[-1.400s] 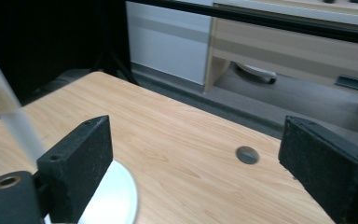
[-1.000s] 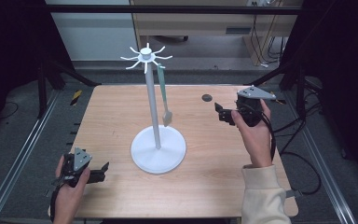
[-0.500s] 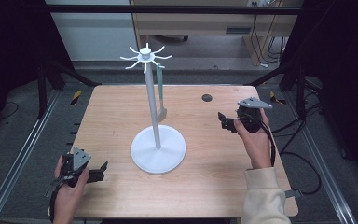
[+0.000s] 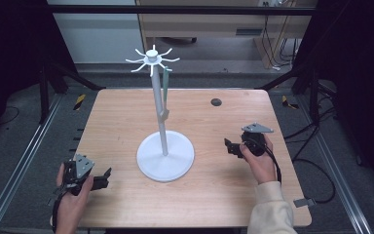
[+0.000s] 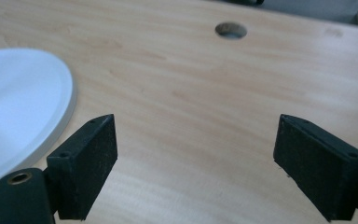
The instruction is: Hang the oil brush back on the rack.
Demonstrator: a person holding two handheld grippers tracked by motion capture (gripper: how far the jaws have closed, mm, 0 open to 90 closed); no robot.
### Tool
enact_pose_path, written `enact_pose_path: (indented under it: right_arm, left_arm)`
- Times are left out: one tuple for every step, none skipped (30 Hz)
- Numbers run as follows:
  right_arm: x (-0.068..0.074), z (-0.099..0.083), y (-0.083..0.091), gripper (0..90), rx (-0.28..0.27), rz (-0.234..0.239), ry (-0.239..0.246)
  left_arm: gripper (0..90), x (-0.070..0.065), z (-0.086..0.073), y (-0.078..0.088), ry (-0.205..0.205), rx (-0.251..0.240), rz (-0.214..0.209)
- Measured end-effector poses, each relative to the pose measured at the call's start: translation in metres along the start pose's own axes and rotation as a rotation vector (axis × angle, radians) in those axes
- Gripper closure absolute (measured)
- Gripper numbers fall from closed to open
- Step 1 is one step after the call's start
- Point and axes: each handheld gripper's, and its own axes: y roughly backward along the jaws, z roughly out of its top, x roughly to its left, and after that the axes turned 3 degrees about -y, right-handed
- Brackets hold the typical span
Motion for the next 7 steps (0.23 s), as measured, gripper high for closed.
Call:
enact_pose_path:
  right_arm:
    - [0.001, -0.005, -0.001, 13.7, 0.014, 0.002, -0.003]
    - [0.002, -0.01, -0.001, 13.6, 0.026, 0.003, 0.003]
    - [0.004, -0.015, -0.002, 13.4, 0.043, 0.004, 0.016]
    - [0.005, -0.018, -0.003, 13.4, 0.053, 0.001, 0.029]
    - [0.007, -0.022, -0.004, 13.4, 0.067, -0.001, 0.039]
    - [0.008, -0.024, -0.005, 13.3, 0.074, 0.003, 0.038]
    - [0.009, -0.024, -0.007, 13.1, 0.082, 0.004, 0.045]
  left_arm:
    - [3.1, 0.0, 0.0, -0.001, -0.001, 0.004, -0.001]
    - [3.1, -0.001, 0.0, -0.001, -0.003, 0.004, 0.001]
    - [3.2, -0.001, 0.0, -0.001, -0.003, 0.003, 0.001]
    - [3.2, -0.001, 0.0, 0.0, -0.004, 0.0, 0.002]
    - [3.1, -0.001, 0.0, 0.0, -0.006, -0.001, 0.002]
    - [3.0, -0.001, 0.0, 0.0, -0.007, -0.001, -0.002]
    - [2.9, -0.001, 0.0, -0.001, -0.009, 0.002, -0.004]
